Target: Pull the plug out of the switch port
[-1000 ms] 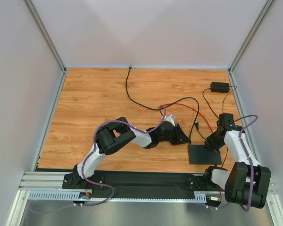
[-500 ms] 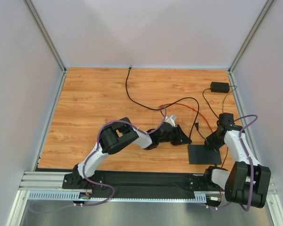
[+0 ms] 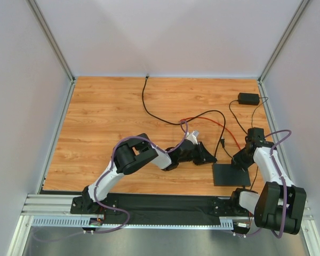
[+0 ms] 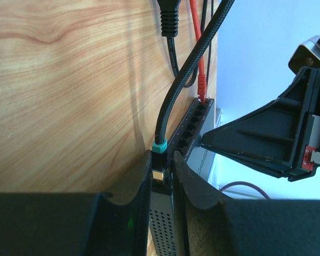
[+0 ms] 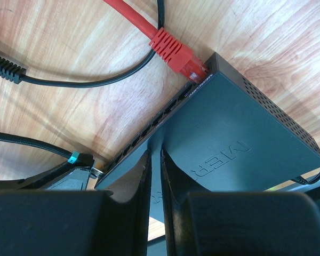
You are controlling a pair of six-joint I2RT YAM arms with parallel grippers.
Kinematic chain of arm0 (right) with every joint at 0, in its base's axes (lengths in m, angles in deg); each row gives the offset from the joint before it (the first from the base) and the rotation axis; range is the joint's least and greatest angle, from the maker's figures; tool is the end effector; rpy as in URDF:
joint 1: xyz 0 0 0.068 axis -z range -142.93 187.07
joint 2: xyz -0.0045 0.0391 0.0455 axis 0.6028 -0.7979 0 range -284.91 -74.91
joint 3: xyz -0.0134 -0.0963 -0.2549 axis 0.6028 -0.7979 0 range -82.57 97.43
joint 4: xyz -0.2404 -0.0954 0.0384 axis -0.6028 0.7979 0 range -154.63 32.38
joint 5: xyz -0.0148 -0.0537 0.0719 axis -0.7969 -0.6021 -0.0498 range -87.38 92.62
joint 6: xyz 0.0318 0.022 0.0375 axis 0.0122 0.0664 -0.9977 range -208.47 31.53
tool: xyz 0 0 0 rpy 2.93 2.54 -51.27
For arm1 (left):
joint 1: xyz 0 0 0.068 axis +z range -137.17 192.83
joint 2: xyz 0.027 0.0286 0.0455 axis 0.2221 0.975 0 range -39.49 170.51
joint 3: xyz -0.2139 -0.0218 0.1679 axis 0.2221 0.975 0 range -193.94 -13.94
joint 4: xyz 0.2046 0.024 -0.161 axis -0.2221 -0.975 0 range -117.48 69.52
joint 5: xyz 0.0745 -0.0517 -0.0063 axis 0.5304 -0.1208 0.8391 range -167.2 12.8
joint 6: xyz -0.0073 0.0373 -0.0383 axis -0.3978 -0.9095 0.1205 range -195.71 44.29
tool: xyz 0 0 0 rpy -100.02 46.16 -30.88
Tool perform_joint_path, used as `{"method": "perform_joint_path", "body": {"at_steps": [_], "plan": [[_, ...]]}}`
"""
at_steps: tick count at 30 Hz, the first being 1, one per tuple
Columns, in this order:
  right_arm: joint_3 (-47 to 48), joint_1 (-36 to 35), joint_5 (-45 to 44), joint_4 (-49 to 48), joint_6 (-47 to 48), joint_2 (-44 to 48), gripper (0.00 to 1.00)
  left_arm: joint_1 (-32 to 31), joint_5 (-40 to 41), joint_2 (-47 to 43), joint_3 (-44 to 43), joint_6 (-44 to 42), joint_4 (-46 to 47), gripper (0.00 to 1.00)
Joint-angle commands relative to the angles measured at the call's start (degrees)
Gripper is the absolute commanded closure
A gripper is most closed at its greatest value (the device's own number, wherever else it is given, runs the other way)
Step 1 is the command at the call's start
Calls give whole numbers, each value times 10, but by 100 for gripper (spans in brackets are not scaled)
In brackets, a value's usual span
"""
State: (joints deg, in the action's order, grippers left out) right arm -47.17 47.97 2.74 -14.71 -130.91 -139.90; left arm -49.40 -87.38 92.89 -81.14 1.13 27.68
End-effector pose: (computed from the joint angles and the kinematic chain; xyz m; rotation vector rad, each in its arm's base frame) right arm 0.1681 -0.0323 0.1762 1.3306 2.6497 0.0771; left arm 0.2086 -0.4095 0.0793 -0.1429 2.3139 -1.6749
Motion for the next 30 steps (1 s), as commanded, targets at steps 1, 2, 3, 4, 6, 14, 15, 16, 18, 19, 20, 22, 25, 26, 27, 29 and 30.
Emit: {"method": "perform_joint_path", "body": {"at_steps": [1,2,3,4,6,14,15,16,18,19,20,22,25,26,27,29,30], "plan": [[-16,-3,-24,-21,-5,-24,87,-6,16,21,11,-13,55,100],[-17,-3,-25,-21,-5,-27,87,-5,17,24,12,-13,60,100],[-17,-4,-25,-21,-5,-29,87,-6,23,26,12,-16,62,100],[-18,-5,-26,-22,-6,-31,87,-6,25,27,15,-19,72,100],[-19,-7,-28,-21,-10,-34,87,-6,32,32,25,-20,102,100],[-19,-7,-33,-22,-12,-38,87,-3,57,11,48,-85,128,100],[-18,-7,-31,-21,-13,-39,87,-3,66,6,51,-98,114,100],[-17,-7,-29,-23,-13,-40,87,-3,71,1,51,-111,108,100],[-17,-7,-28,-21,-12,-40,87,-3,85,-9,47,-138,88,100],[-18,-7,-28,-21,-13,-38,87,-2,88,-11,44,-145,81,100],[-18,-7,-29,-21,-12,-37,87,-3,89,-10,37,-155,73,100],[-19,-8,-31,-20,-12,-37,87,-2,85,-5,22,-158,62,100],[-19,-7,-30,-19,-12,-36,88,3,83,5,20,-147,76,100],[-19,-7,-30,-19,-13,-36,88,5,85,8,22,-144,80,100],[-20,-7,-30,-20,-14,-35,87,8,86,8,27,-140,89,100],[-21,-7,-30,-20,-13,-37,88,12,88,8,30,-137,91,100],[-21,-7,-30,-21,-12,-37,88,14,88,7,34,-136,94,100]]}}
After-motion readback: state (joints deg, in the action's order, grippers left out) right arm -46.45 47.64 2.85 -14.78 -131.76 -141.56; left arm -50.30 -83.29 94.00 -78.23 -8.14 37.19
